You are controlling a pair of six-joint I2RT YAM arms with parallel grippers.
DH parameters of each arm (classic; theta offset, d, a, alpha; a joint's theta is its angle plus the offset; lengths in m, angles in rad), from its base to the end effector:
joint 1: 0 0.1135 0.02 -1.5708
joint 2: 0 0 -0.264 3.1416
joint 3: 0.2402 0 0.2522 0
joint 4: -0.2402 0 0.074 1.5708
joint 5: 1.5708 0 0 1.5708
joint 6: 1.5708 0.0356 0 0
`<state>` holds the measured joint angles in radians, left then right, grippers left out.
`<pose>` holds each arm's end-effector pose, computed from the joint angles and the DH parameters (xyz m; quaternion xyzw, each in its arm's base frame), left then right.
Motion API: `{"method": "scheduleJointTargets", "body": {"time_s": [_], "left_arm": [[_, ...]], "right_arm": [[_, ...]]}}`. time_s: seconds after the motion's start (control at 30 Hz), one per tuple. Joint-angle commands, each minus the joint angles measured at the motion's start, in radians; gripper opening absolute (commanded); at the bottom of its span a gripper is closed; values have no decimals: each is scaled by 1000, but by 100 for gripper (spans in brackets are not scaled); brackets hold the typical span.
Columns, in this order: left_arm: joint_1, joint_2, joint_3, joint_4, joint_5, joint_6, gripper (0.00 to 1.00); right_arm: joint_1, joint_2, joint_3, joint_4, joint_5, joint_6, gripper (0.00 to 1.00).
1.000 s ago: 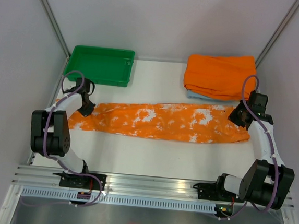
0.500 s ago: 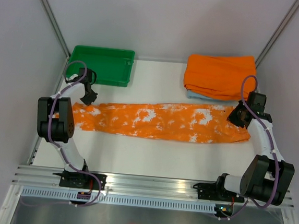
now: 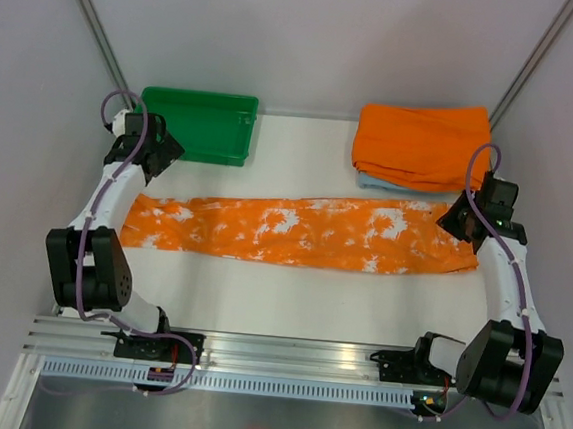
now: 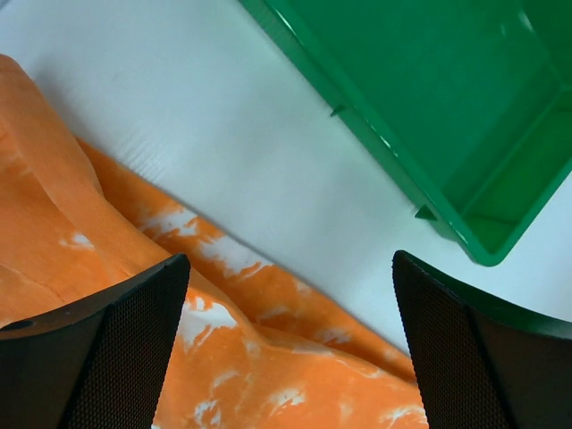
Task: Fold and stack the trousers
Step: Fold the trousers
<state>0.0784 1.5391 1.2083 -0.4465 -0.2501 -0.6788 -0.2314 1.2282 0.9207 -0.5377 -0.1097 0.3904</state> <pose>0.3384 0.0354 0.2785 -0.3830 0.8325 -0.0035 0.4003 0.2496 -0.0548 0.2634 0.2671 0.8947 0.0792 0.3492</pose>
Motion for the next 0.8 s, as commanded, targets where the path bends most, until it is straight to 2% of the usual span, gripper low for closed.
{"method": "scheduleJointTargets", "body": {"time_s": [0.0, 0.07, 0.2, 0.23, 0.33, 0.5, 0.7, 0.77], "left_arm": [[53, -16, -16, 12, 34, -31, 100], [82, -23, -42, 38, 55, -65, 100], [106, -30, -78, 95, 49, -64, 100], [119, -28, -82, 123, 60, -65, 100], [150, -17, -82, 143, 110, -73, 100], [182, -17, -85, 117, 163, -58, 98], [182, -20, -59, -33, 48, -42, 98], [187, -14, -91, -41, 37, -59, 97]], "right_arm": [[4, -78, 9, 24, -51, 2, 25], [4, -97, 21, 10, -67, -1, 34], [4, -118, 50, -44, -67, -28, 43], [4, -133, 53, -50, -65, -28, 47], [4, -156, 47, -33, -73, -12, 52], [4, -167, 40, -24, -87, -2, 56], [4, -223, -88, 53, -113, 40, 58], [4, -243, -143, 87, -114, 51, 60]]}}
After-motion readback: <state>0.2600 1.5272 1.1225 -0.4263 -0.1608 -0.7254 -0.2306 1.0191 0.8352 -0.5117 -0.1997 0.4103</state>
